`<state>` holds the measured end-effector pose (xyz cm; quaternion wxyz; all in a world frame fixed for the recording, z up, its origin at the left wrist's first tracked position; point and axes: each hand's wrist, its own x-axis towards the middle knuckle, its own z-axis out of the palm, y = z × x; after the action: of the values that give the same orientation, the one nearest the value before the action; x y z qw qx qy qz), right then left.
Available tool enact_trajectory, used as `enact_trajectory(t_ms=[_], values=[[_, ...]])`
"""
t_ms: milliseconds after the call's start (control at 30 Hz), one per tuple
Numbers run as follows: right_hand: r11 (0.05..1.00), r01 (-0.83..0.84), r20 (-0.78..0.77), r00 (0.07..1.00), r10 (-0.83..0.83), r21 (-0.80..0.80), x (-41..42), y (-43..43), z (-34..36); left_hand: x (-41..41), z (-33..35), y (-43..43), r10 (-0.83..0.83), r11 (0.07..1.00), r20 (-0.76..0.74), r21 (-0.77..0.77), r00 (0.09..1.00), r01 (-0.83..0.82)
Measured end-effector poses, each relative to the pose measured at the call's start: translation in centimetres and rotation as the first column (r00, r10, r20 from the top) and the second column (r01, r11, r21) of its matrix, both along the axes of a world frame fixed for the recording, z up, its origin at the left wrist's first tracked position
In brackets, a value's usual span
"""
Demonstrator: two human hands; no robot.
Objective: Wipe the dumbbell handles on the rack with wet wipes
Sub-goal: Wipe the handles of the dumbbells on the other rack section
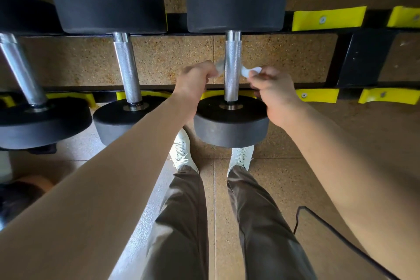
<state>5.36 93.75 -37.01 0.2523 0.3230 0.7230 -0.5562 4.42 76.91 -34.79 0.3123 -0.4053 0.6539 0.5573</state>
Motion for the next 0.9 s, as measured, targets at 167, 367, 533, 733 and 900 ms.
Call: enact_trajectory(t_ms=[167, 367, 533, 733, 900], values=[[0.951, -0.252, 0.007, 0.967, 0.255, 0.178, -0.6, -0.2, -0.1, 1.0, -0.2, -0.3, -0.194, 0.978, -0.022, -0.078, 0.981, 0.192], [0.745, -0.608, 0.203, 0.794, 0.573, 0.276, 1.1, 3.9, 0.7, 2.1, -0.3, 0.4, -0.356, 0.924, 0.073, -0.121, 0.932, 0.362], [0.724, -0.647, 0.170, 0.762, 0.625, 0.240, 0.7, 1.5, -0.6, 3.3, 0.8, -0.9, -0.345, 0.925, 0.050, -0.149, 0.937, 0.349], [0.621, -0.749, 0.247, 0.663, 0.707, 0.233, 0.0, 2.4, -0.4, 3.9, 1.5, 0.0, -0.364, 0.922, 0.041, -0.122, 0.930, 0.367], [0.630, -0.729, 0.164, 0.679, 0.716, 0.268, 0.7, 4.9, 1.8, 3.8, 0.9, 0.4, -0.368, 0.922, 0.068, -0.102, 0.927, 0.374]])
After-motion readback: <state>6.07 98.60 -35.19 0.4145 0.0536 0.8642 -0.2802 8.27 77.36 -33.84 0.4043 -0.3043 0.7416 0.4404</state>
